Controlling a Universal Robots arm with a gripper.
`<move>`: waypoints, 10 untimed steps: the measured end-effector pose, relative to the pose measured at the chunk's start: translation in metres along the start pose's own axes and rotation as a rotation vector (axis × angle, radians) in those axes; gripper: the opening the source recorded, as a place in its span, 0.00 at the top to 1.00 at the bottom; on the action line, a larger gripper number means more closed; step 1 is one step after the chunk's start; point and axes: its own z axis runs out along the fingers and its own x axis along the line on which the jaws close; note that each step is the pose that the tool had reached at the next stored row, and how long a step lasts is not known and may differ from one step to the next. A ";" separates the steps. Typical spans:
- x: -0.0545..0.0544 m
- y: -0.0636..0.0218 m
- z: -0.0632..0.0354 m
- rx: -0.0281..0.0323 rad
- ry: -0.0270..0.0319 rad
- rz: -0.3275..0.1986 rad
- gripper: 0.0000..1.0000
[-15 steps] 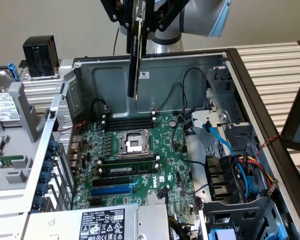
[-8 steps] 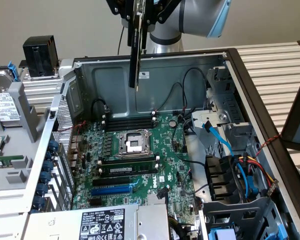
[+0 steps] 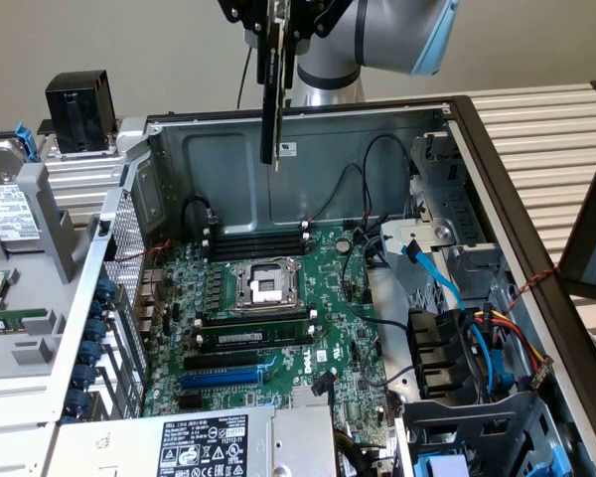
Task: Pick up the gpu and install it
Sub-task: 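Pick up the gpu and move the gpu toward the slot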
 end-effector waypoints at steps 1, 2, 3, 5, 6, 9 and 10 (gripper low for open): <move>0.000 0.0001 0.0000 0.0004 0.0005 -0.003 0.73; 0.000 0.0001 -0.0001 0.0011 0.0012 -0.006 0.73; 0.000 0.0001 0.0000 0.0013 0.0017 -0.008 0.73; 0.000 0.0002 0.0000 0.0018 0.0025 -0.012 0.73; 0.000 0.0002 0.0000 0.0019 0.0027 -0.013 0.73; -0.001 0.0007 -0.0001 0.0021 0.0029 -0.014 0.73; -0.002 0.0012 -0.0001 0.0023 0.0032 -0.014 0.73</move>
